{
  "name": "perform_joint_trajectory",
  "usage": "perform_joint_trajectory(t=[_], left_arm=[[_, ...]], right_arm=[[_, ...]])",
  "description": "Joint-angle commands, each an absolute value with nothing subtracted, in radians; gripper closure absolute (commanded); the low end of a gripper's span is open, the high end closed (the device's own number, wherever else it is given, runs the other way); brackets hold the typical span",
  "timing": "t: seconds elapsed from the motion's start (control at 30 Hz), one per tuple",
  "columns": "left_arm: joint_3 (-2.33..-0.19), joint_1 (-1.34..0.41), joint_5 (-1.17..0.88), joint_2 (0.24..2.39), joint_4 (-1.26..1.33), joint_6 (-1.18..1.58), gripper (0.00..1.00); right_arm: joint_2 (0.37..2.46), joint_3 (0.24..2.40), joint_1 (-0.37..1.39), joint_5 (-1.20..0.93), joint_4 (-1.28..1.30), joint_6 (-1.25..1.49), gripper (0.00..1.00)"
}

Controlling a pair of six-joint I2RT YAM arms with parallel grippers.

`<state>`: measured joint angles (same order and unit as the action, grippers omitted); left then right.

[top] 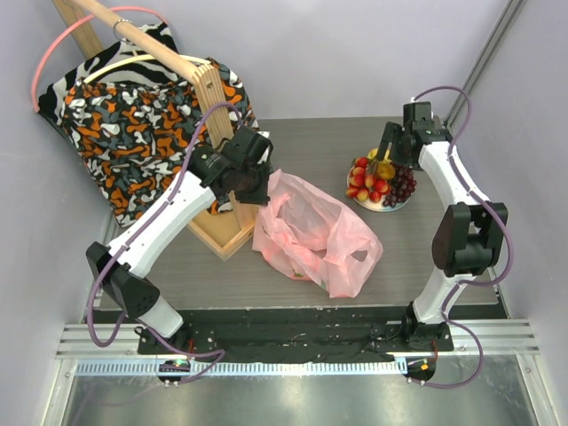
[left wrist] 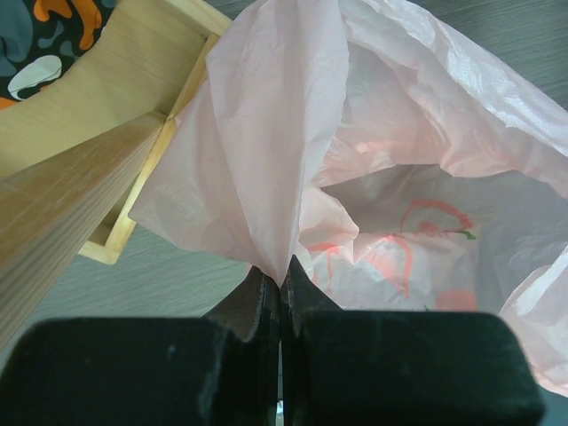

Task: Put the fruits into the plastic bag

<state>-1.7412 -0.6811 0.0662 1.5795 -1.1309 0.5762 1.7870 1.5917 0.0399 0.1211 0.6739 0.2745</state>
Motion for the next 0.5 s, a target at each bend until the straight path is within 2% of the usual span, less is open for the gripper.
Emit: perform_joint_trajectory(t=[0.0, 0.47], left_arm=[[-1.770, -0.653, 0.064, 1.592, -1.081, 0.615, 1.00], [-1.746, -0.652, 0.037, 1.597, -1.054, 0.620, 1.00]], right_arm=[[1.778, 1.623, 0.025, 0.127, 0.638, 0.299, 0.19], [1.741, 1.462, 0.021, 0.172, 0.548, 0.465, 0.24]])
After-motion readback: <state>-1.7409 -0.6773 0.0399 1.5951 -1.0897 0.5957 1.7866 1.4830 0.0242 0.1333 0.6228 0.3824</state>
